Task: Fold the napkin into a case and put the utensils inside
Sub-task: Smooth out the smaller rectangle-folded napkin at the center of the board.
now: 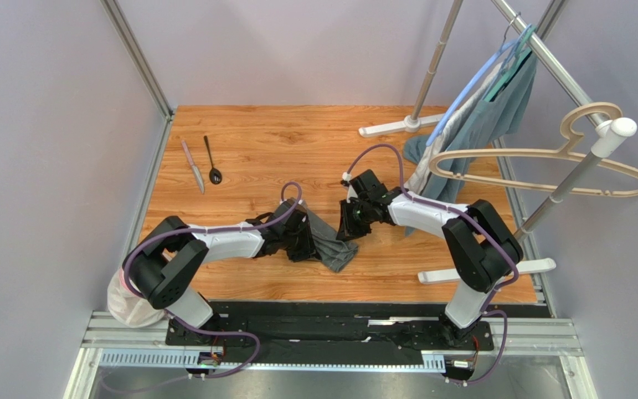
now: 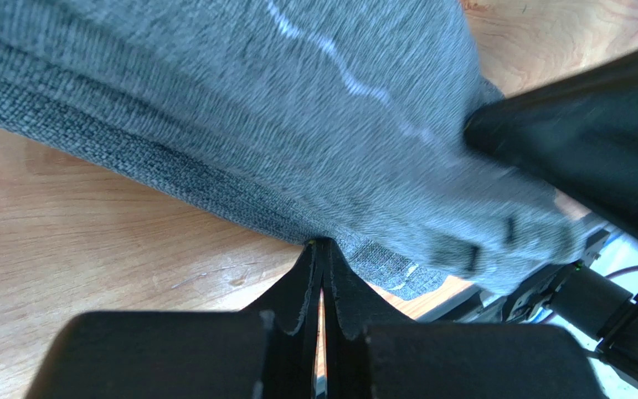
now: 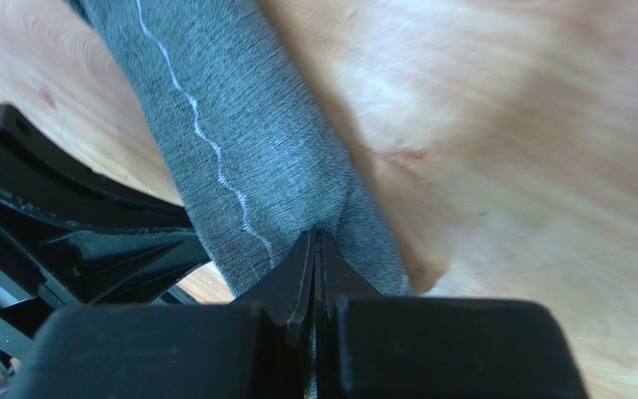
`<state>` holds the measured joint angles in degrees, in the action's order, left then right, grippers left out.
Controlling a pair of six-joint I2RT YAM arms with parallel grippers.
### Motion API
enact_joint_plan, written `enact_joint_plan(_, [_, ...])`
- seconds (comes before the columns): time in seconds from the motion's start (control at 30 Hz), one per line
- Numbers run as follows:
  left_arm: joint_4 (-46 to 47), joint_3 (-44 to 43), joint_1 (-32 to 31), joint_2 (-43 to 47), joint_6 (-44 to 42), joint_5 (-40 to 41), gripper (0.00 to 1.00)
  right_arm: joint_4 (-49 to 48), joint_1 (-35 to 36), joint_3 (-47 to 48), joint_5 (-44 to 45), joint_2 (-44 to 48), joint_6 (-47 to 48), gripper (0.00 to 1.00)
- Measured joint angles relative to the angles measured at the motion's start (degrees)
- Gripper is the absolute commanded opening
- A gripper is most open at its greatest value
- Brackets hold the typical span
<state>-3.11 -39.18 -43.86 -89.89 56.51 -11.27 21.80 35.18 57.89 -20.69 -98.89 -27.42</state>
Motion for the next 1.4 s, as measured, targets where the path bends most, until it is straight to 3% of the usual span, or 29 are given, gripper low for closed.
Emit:
enact_joint_plan(0.5, [1.2,0.0,-1.1,-0.2,0.9,1.7,0.04,-3.3,4.2,-3.9,0.5,2.0,-5.4,0.0])
enact_joint_plan(0.7, [-0.5,0.0,-1.3,0.8,0.2,2.3,0.12,-4.6,4.2,-5.2,1.2,1.7,-6.0,0.0])
enact_joint_plan(0.9, [-9.3,-0.4,-0.6,12.7,-2.2,4.0,0.14,-5.4,4.2,-5.4,1.3,1.2,-6.0,0.0])
enact_joint_plan(1.03, [-12.0,-3.5,6.0,18.2,-3.7,2.3,0.11,-5.7,4.2,-5.5,1.4,1.2,-6.0,0.0])
enact_joint_plan(1.17, [-12.5,-8.7,12.3,14.2,-5.6,1.0,0.08,-5.8,4.2,-5.6,1.4,1.2,-6.0,0.0])
enact_joint_plan(1.4, [-10.8,-14.8,12.4,0.7,-7.6,-2.9,0.06,-5.9,4.3,-5.6,1.6,1.2,-6.0,0.0])
